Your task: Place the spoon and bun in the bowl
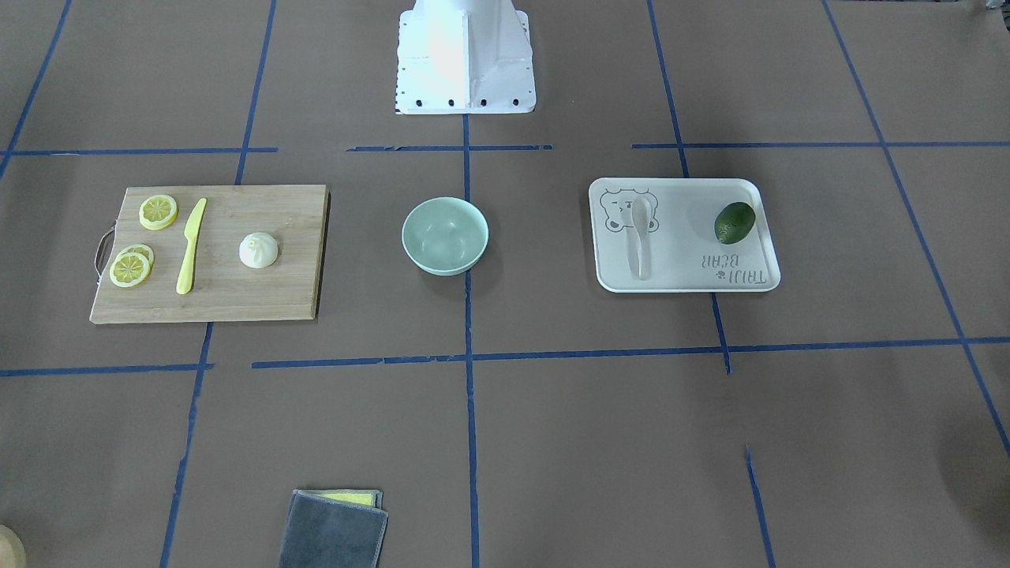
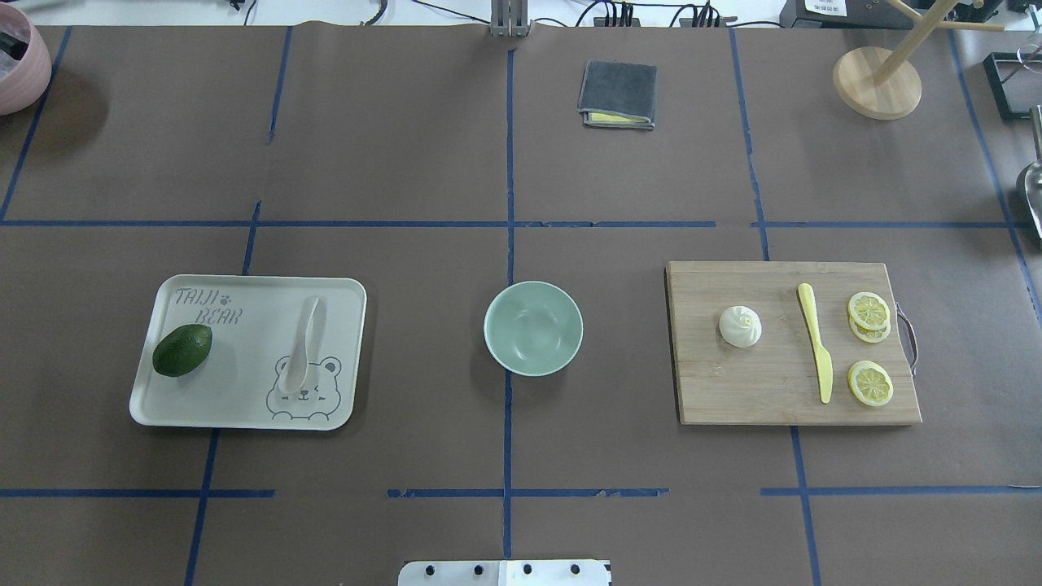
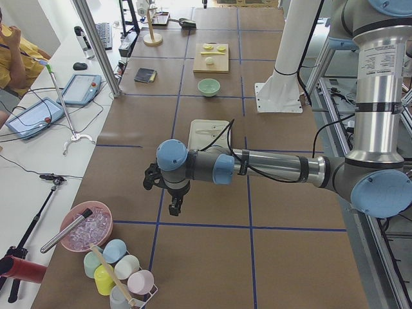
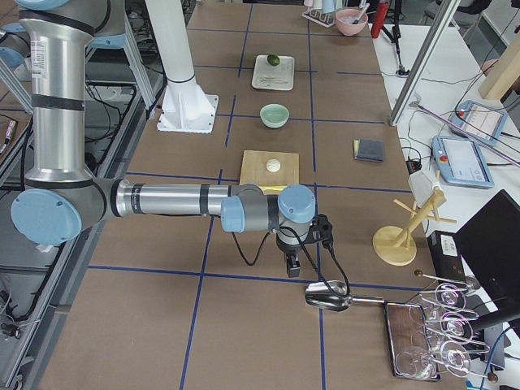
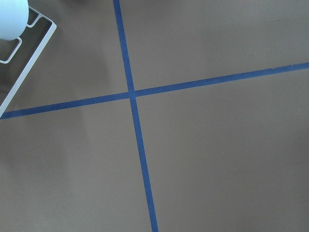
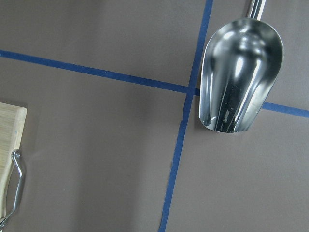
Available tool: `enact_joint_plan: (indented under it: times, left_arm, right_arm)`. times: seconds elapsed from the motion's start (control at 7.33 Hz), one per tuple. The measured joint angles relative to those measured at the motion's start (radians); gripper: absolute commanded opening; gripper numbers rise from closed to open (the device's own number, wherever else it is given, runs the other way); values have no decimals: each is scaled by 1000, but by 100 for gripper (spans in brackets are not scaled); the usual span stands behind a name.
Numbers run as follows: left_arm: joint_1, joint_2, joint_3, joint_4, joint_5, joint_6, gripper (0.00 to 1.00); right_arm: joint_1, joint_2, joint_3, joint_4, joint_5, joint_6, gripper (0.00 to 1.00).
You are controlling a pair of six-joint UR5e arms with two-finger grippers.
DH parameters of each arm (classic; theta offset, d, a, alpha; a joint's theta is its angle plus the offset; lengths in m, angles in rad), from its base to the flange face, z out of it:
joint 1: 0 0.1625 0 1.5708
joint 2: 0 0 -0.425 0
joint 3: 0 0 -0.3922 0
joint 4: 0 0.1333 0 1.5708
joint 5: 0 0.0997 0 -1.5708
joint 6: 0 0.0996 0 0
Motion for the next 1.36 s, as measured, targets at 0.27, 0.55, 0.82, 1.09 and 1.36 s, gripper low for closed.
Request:
enact_joint_plan:
  times: [0.27, 0.55, 0.82, 1.09, 1.36]
  left_arm:
    - [1, -5, -16, -13, 0, 0, 100]
    - [2, -15, -18, -22, 6, -7, 100]
    - [2, -8, -21, -34, 3, -11, 100]
    - [9, -1, -28, -97, 2, -12, 100]
    - [37, 1, -30, -175, 0, -13, 100]
  right_arm:
    - [-1, -6, -2, 0, 2, 3, 100]
    - [-2, -25, -3, 35, 7, 5, 100]
    - [-6, -36, -4, 84, 32, 7, 100]
    - [-48, -37, 24, 97, 72, 35, 100]
    - [-137, -34, 80, 140, 77, 211, 100]
